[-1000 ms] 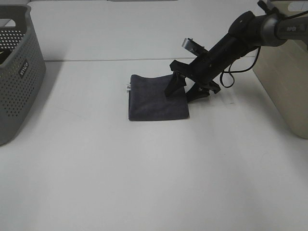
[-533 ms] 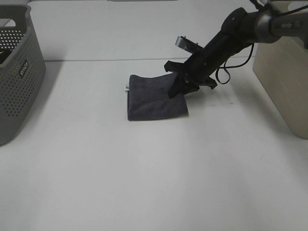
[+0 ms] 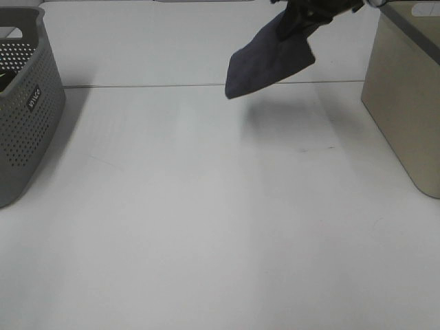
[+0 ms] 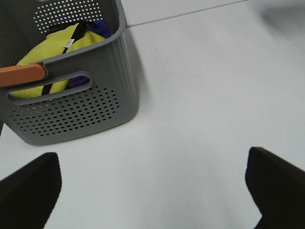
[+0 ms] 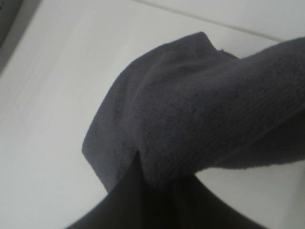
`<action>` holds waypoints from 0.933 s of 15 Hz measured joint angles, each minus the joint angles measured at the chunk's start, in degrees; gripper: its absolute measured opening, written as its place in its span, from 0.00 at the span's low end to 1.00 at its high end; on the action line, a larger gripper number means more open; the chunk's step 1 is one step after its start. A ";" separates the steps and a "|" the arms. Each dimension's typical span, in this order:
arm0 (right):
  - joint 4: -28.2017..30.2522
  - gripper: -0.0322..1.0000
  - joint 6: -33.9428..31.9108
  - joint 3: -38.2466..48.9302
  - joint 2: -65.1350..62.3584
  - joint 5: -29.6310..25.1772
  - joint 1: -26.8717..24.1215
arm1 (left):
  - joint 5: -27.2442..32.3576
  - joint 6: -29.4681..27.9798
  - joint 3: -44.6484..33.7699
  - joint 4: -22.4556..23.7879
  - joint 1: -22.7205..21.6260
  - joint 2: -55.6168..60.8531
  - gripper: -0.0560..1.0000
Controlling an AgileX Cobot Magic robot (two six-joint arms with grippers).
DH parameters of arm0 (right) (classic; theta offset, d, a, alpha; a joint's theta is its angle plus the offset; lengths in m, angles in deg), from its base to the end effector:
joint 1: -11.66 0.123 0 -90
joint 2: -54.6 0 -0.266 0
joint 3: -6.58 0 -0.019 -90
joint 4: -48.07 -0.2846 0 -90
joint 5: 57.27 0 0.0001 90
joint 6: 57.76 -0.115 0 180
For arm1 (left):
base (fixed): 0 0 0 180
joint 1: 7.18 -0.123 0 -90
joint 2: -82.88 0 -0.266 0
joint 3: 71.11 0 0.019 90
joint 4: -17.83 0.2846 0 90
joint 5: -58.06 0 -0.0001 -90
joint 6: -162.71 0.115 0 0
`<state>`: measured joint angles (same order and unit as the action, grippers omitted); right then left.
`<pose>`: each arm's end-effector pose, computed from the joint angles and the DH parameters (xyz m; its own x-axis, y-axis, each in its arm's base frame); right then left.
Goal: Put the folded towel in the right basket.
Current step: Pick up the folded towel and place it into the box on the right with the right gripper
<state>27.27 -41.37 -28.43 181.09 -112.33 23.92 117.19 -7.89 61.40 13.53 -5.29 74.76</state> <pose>0.4880 0.1403 0.2586 -0.7692 -0.2374 -0.5933 -0.4238 0.8844 0.1955 0.0648 -0.0095 0.2890 -0.4024 0.1383 -0.9050 0.1429 0.9859 0.0871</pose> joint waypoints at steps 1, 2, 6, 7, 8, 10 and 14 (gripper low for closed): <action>0.80 0.10 -0.80 0.00 -2.35 0.00 -1.89 | 0.00 0.00 0.00 0.00 0.00 0.00 0.99; 0.92 0.10 -1.20 0.00 -3.61 0.06 -3.21 | 0.00 0.00 0.00 0.00 0.00 0.00 0.99; 1.60 0.10 -2.06 0.00 -11.06 0.34 -15.76 | 0.00 0.00 0.00 0.00 0.00 0.00 0.99; 1.49 0.10 -2.86 0.00 -11.92 0.34 -19.19 | 0.00 0.00 0.00 0.00 0.00 0.00 0.99; 1.49 0.10 -3.38 0.00 -12.15 0.29 -22.40 | 0.00 0.00 0.00 0.00 0.00 0.00 0.99; 1.49 0.10 -4.93 0.00 -11.75 0.06 -26.99 | 0.00 0.00 0.00 0.00 0.00 0.00 0.99; 1.72 0.10 -9.34 0.00 -8.65 -0.46 -31.34 | 0.00 0.00 0.00 0.00 0.00 0.00 0.99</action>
<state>28.99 -50.71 -28.43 172.43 -112.79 -7.42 117.19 -7.89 61.40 13.53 -5.29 74.76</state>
